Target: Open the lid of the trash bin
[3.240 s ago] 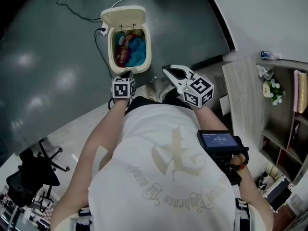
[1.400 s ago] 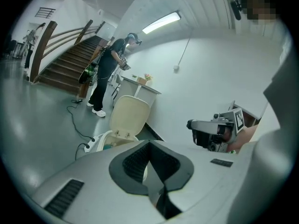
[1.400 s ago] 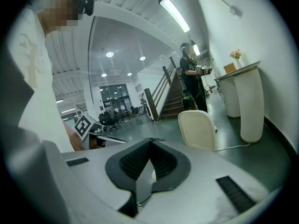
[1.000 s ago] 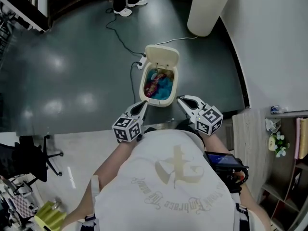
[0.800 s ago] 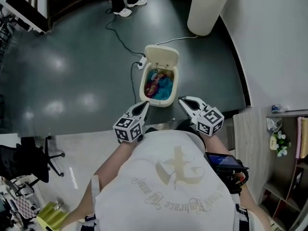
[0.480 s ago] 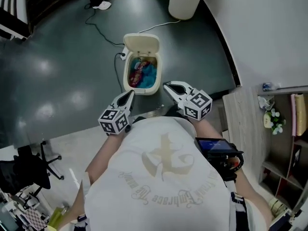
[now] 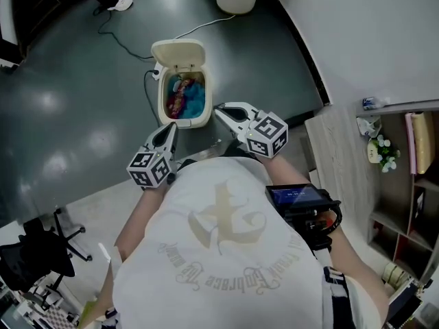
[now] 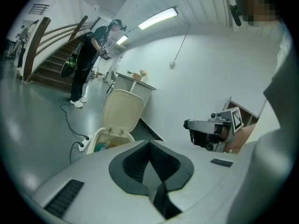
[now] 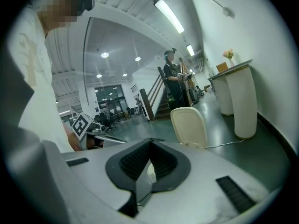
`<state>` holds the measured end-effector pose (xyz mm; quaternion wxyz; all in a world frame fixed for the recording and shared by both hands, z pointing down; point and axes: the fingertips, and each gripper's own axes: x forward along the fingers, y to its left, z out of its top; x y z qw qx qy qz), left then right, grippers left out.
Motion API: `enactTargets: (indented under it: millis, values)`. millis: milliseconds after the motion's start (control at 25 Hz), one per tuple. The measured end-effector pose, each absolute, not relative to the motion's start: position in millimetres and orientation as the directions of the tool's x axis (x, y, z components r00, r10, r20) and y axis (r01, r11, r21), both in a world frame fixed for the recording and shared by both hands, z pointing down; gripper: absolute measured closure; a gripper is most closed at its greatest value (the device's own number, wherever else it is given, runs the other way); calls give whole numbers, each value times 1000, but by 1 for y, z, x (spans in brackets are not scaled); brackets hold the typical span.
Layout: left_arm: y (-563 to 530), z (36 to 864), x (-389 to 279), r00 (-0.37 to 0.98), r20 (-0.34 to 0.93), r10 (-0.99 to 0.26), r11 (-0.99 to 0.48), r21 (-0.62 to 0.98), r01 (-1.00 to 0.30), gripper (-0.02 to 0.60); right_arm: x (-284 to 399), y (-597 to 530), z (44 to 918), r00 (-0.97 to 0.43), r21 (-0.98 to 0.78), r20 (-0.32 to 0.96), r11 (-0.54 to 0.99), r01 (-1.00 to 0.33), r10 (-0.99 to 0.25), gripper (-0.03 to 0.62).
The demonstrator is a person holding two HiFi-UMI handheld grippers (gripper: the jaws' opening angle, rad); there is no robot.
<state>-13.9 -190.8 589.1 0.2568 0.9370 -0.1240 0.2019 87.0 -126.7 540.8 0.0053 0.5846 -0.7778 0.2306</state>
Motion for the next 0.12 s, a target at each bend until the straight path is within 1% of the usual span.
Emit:
enactTargets:
  millis: [120]
  values:
    - [-191,590,-14,888,443,-123,-839,432,-331,568,85,-127,542,-316,-353,283,208,-912,-906,589]
